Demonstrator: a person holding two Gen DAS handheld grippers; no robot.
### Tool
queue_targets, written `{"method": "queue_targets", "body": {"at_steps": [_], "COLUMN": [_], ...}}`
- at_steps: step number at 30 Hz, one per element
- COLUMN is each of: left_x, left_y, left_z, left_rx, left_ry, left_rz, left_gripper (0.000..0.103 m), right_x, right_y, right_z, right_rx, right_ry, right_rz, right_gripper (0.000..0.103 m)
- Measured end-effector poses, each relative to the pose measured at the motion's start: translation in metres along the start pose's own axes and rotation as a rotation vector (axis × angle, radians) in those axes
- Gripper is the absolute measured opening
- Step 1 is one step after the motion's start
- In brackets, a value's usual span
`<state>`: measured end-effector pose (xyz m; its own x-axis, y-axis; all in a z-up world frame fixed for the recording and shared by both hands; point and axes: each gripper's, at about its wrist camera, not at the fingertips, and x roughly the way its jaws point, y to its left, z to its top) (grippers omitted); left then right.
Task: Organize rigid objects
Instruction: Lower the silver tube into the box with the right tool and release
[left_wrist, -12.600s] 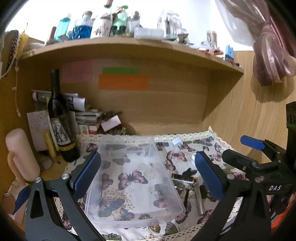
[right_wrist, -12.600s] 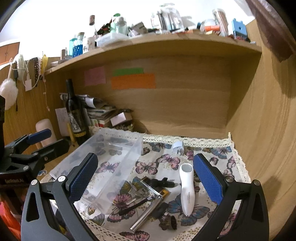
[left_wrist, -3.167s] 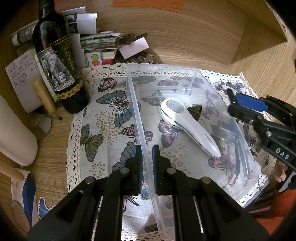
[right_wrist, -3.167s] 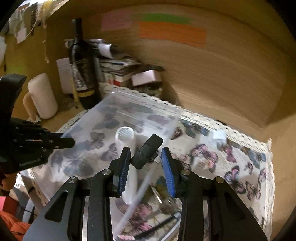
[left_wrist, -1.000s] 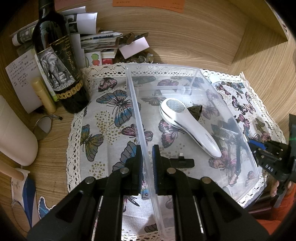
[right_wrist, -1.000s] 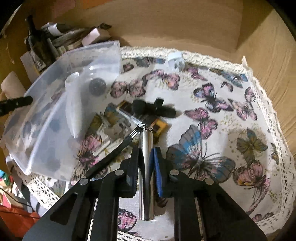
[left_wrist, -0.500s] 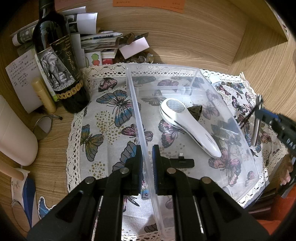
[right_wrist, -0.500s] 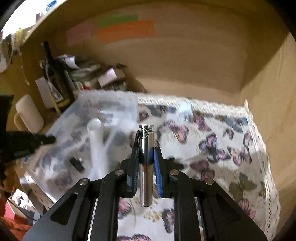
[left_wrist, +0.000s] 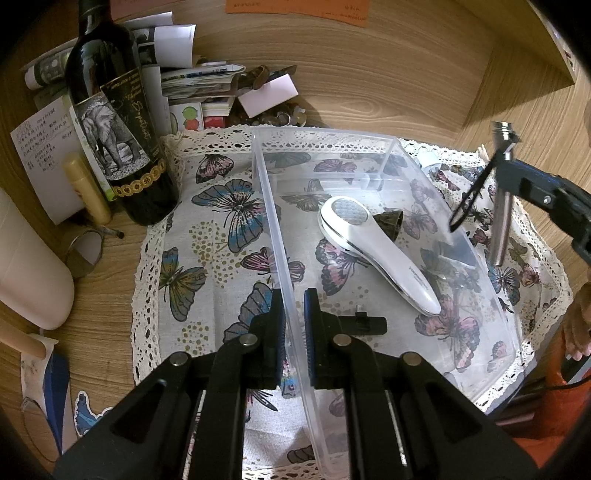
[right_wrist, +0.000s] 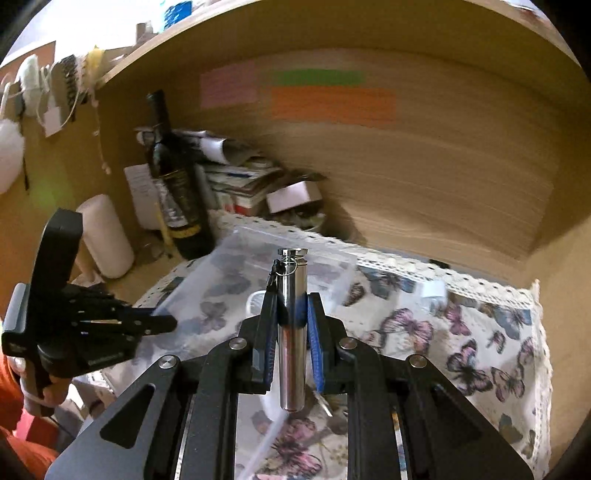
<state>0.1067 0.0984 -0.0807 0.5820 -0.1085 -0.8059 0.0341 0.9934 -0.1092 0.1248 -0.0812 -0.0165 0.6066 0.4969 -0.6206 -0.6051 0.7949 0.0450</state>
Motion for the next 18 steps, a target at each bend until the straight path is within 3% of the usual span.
{"method": "queue_targets", "body": {"at_steps": [18], "left_x": [0.000], "left_y": [-0.001], "left_z": [0.000], "left_rx": [-0.005], "left_ry": [0.000], "left_rz": [-0.004], "left_gripper": [0.009], "right_x": [0.063], "right_y": [0.035], "right_z": [-0.015], "right_rx": [-0.130], "right_ry": [0.213], "right_rz": [0.081], "right_gripper": [0.014]}}
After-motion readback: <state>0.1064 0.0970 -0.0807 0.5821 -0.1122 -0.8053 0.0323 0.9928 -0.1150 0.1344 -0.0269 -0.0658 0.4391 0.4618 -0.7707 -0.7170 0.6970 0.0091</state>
